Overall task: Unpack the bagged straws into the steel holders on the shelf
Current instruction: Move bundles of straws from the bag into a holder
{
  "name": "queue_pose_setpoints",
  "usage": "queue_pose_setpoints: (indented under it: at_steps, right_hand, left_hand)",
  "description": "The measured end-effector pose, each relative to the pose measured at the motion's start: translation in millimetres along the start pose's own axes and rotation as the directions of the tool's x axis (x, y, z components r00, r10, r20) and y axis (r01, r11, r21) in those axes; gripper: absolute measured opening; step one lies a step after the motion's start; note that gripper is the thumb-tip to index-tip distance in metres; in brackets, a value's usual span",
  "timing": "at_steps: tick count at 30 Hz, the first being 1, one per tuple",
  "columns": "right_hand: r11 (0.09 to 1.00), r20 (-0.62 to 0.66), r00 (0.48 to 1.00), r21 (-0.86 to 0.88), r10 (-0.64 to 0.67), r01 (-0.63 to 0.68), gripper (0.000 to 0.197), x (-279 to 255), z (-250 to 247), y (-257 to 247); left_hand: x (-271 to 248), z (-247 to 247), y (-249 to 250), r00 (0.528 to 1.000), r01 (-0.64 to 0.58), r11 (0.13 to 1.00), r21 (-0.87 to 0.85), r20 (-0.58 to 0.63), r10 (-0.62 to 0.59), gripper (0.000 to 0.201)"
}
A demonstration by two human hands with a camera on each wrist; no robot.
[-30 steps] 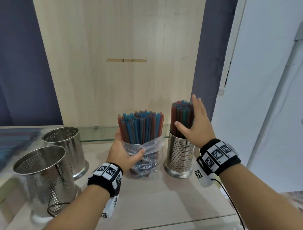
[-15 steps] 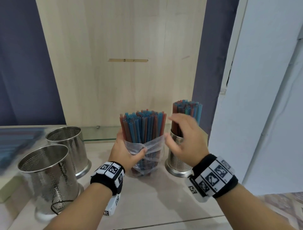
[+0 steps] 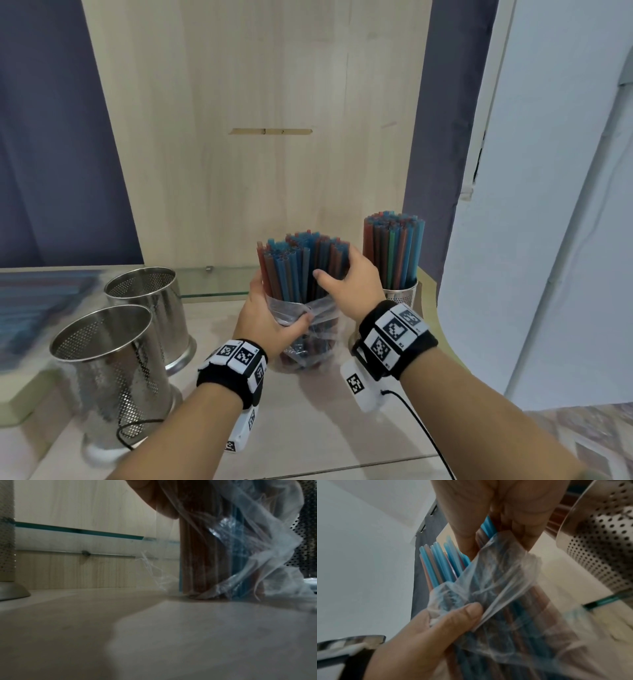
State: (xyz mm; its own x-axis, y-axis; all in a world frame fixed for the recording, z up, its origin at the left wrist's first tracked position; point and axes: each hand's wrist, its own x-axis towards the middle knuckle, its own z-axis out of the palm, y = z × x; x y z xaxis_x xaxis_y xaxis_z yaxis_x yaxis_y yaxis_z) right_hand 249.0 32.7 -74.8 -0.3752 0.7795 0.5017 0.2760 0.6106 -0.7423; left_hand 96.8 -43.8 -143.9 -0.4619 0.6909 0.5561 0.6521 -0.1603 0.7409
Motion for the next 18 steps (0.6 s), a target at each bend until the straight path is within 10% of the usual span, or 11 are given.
queue_pose_setpoints:
  at_steps: [18]
  right_hand:
    - [0.987, -0.144, 0.989, 0.159, 0.033, -0.009, 0.020, 22.4, 3.8, -7.1]
  left_hand:
    - [3.3, 1.1, -10.3, 0.999, 0.034, 0.999, 0.032, -0.003, -0.034, 0.107]
